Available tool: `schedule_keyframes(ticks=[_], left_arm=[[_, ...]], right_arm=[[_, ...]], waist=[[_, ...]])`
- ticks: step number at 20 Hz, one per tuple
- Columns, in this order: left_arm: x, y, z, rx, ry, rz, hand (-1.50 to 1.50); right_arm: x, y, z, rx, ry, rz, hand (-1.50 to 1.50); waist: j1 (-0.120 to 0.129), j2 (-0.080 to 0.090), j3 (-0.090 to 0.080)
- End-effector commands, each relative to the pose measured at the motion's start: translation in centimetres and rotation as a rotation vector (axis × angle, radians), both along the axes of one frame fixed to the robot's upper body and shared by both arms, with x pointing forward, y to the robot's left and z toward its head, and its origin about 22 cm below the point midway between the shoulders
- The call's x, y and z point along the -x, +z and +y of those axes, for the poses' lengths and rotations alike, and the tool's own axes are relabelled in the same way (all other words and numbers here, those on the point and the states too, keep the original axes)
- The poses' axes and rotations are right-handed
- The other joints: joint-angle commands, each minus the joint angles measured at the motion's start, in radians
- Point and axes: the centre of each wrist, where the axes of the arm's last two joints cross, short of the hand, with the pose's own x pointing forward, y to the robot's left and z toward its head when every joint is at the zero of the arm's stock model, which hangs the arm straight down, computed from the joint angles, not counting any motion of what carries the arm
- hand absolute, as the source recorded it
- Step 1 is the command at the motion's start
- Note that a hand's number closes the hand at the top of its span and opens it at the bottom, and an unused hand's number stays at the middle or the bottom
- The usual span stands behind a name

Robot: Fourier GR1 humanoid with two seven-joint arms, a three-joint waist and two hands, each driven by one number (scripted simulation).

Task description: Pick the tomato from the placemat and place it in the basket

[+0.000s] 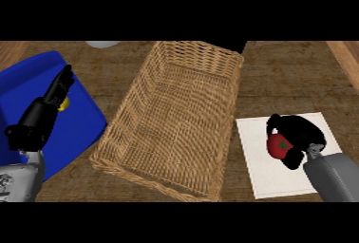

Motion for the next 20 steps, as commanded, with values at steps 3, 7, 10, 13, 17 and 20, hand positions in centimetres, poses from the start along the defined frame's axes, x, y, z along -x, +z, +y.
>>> schedule_keyframes(ticks=[3,7,10,13,17,20], left_arm=[[0.9,-0.6,-0.1,0.006,0.015,0.004,0.0],[1.4,0.0,1.7,-0.014,0.03,0.001,0.0],[0.9,-0.6,0.0,-0.007,0.021,-0.002,0.0],[0.3,-0.1,-0.6,-0.015,0.031,0.001,0.0],[0.8,-0.3,1.2,-0.019,0.041,0.028,0.0],[0.7,-0.1,0.7,-0.009,0.03,0.005,0.0]], right_arm=[[0.3,0.7,-2.7,0.023,-0.159,-0.168,1.5],[3.4,0.8,-7.4,0.088,-0.357,-0.328,1.5],[2.6,5.0,-6.4,-0.01,-0.401,-0.496,1.5],[2.2,6.5,-4.9,-0.194,-0.451,-0.692,1.5],[2.5,11.9,-3.1,-0.52,-0.384,-0.871,1.5],[3.6,15.6,-1.0,-0.679,-0.308,-0.911,1.5]], waist=[[0.0,0.01,0.014],[-0.016,0.005,0.014],[-0.022,0.004,0.013],[-0.027,0.003,0.014],[-0.032,-0.003,0.013],[-0.025,-0.003,0.012]])
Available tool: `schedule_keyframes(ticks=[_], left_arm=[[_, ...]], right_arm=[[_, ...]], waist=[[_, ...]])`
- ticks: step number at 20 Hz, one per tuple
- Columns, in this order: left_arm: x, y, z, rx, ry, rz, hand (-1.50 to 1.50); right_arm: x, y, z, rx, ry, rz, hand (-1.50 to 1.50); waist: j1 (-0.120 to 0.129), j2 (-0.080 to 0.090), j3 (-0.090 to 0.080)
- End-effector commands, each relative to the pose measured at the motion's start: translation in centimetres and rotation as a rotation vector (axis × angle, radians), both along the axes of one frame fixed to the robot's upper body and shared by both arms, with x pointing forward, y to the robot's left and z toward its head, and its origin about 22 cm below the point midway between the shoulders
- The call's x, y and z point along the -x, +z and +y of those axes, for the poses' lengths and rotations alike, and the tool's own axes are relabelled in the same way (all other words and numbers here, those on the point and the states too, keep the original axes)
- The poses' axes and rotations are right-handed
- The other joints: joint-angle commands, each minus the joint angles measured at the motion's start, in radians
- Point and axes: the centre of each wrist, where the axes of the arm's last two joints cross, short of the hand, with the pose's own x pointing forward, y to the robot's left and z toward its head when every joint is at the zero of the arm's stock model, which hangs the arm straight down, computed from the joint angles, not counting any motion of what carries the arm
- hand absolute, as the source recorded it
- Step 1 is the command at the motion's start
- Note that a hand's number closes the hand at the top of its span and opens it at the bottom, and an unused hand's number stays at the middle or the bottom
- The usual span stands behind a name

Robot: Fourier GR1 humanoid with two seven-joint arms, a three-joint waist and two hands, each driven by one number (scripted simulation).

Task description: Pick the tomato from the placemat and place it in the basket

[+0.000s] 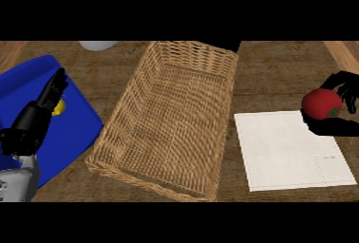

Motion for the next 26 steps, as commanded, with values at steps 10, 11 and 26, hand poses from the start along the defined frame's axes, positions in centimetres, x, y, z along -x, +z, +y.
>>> schedule_keyframes(ticks=[10,11,26], left_arm=[[-0.3,0.8,-0.8,0.008,-0.038,0.0,0.0],[-0.4,0.3,-2.3,0.009,-0.036,-0.013,0.0],[-1.2,1.0,-2.7,0.008,-0.054,-0.019,0.0]], right_arm=[[3.0,16.2,10.1,-0.184,0.267,-0.174,1.5],[3.3,16.7,11.0,-0.193,0.256,-0.152,1.5],[-2.3,21.8,24.0,-0.177,0.296,0.104,1.5]], waist=[[0.039,0.008,-0.002],[0.034,0.008,-0.001],[0.037,0.012,-0.001]])
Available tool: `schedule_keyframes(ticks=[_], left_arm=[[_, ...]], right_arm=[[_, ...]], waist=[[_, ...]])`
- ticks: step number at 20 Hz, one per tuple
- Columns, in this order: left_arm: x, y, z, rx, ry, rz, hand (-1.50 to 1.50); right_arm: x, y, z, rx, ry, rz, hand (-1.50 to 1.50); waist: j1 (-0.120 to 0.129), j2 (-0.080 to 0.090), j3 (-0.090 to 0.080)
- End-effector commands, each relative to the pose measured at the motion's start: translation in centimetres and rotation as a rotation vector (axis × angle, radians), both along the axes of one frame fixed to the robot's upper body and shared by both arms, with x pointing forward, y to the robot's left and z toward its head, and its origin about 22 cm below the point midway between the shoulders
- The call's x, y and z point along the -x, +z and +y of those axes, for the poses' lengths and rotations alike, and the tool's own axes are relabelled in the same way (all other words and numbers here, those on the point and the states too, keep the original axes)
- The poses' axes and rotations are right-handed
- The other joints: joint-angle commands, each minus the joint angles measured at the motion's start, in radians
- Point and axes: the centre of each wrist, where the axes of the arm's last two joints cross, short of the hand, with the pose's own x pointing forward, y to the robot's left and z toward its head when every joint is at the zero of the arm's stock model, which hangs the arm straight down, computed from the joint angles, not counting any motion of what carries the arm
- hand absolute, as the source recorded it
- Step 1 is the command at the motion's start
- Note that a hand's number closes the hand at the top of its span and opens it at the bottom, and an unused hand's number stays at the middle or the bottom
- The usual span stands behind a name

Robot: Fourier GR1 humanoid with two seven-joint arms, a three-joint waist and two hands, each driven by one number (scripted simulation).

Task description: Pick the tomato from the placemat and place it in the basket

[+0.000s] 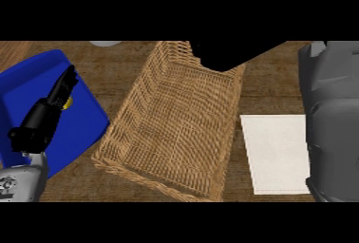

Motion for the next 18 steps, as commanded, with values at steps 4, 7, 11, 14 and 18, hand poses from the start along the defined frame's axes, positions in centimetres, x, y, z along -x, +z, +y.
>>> schedule_keyframes(ticks=[4,7,11,14,18], left_arm=[[-0.1,0.5,1.3,0.017,0.004,0.014,0.0],[-0.7,1.4,0.7,-0.006,0.011,-0.01,0.0],[-0.2,-0.2,-0.3,0.0,0.014,0.009,0.0],[-0.3,1.5,0.4,-0.002,0.015,-0.001,0.0],[0.3,0.4,1.9,-0.002,0.017,0.0,0.0]], right_arm=[[-2.0,-0.9,4.4,0.093,-0.01,0.187,1.5],[-3.5,-1.5,5.2,0.113,-0.018,0.269,1.5],[-3.9,-2.9,5.7,0.337,-0.112,0.274,1.5],[-4.7,-4.2,5.3,0.439,-0.125,0.283,1.5],[-4.8,-4.6,3.5,0.541,-0.082,0.301,1.5]], waist=[[-0.005,0.001,0.001],[-0.005,0.002,0.0],[-0.013,0.001,0.0],[-0.01,0.0,0.001],[-0.017,-0.002,0.001]])
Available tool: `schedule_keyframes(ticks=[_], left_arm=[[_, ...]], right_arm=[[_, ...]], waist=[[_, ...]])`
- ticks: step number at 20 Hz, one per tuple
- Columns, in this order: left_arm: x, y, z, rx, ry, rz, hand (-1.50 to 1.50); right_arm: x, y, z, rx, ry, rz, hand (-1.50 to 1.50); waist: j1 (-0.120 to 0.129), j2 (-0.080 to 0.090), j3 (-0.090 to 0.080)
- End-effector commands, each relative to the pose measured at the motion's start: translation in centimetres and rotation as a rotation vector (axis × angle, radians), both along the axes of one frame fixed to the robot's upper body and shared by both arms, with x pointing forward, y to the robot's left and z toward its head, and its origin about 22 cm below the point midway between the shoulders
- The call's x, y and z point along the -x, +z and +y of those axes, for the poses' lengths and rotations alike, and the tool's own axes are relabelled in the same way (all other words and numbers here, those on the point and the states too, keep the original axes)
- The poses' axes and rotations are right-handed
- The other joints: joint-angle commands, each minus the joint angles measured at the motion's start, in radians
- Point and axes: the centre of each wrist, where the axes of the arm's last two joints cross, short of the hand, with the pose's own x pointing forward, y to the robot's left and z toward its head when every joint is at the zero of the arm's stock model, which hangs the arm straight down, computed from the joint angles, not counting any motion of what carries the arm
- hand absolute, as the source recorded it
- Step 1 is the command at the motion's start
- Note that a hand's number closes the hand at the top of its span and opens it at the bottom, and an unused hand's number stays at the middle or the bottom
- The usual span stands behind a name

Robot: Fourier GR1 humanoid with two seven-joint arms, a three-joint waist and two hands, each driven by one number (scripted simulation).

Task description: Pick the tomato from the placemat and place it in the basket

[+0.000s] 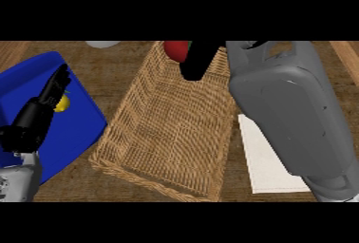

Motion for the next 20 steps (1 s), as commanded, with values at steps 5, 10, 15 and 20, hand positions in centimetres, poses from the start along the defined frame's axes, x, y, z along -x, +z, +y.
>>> schedule_keyframes(ticks=[5,10,15,20], left_arm=[[-0.4,-0.7,0.0,0.013,-0.01,0.004,0.0],[-0.1,-1.5,-0.4,-0.001,-0.015,-0.015,0.0],[-1.1,0.0,-1.9,0.0,-0.018,0.005,0.0],[-0.3,0.5,0.3,0.007,0.013,-0.009,0.0]], right_arm=[[-0.4,1.1,1.1,0.067,0.013,0.178,-1.5],[0.5,0.7,0.1,-0.074,0.022,0.168,-1.5],[0.3,1.3,-0.6,-0.403,-0.05,0.055,-1.5],[0.0,1.7,-4.9,-0.621,-0.233,-0.104,-1.5]], waist=[[0.002,0.001,0.0],[0.001,0.001,0.001],[-0.003,0.003,0.001],[-0.006,0.0,0.002]])
